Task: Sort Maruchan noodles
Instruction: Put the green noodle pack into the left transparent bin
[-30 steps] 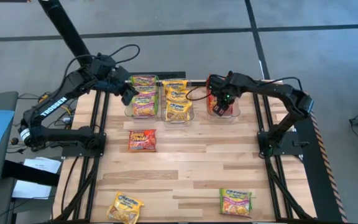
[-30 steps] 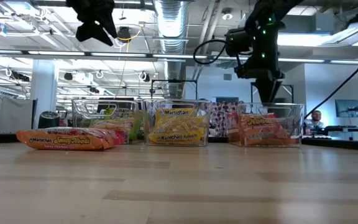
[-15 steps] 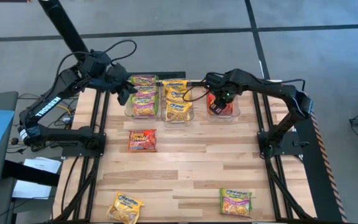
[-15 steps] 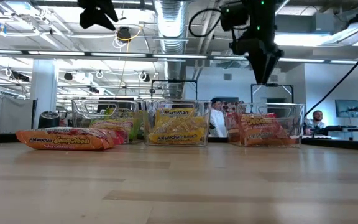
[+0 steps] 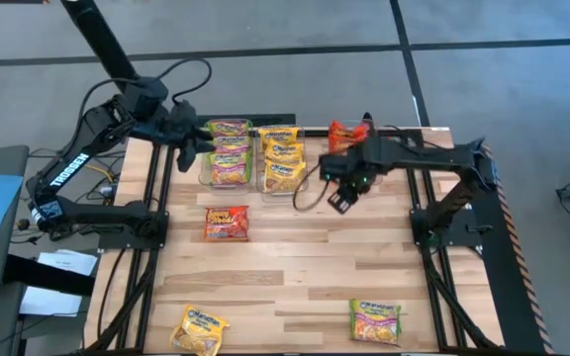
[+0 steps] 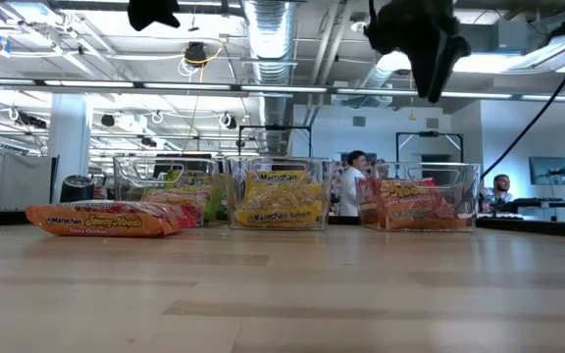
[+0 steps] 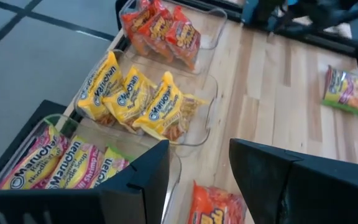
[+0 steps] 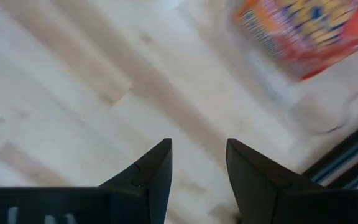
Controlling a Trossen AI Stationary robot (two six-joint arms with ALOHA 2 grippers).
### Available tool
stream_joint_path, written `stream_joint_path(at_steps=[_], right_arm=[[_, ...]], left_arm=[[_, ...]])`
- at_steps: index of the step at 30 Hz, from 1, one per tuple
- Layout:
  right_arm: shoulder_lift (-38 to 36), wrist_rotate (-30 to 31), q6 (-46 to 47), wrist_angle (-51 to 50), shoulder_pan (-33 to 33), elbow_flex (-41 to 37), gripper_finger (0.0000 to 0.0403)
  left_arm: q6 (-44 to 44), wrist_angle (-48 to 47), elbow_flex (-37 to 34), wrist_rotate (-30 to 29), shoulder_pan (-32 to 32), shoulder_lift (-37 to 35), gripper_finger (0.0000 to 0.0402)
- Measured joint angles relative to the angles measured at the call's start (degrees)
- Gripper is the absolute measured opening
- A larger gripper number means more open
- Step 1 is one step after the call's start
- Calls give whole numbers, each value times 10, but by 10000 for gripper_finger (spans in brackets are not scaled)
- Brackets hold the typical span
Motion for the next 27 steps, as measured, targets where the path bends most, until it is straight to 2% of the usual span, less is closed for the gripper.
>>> stream_joint_path(at_steps=[10, 21, 27], right_arm=[[7, -67, 112, 14, 151, 0, 182], [43, -154, 217, 28, 276, -1, 251], [95, -230, 220, 41, 327, 0, 261]], left_arm=[[10, -40, 0, 0, -17, 0, 153], [1, -60, 0, 0, -60, 0, 153], [0, -77, 0, -7, -81, 0, 153]])
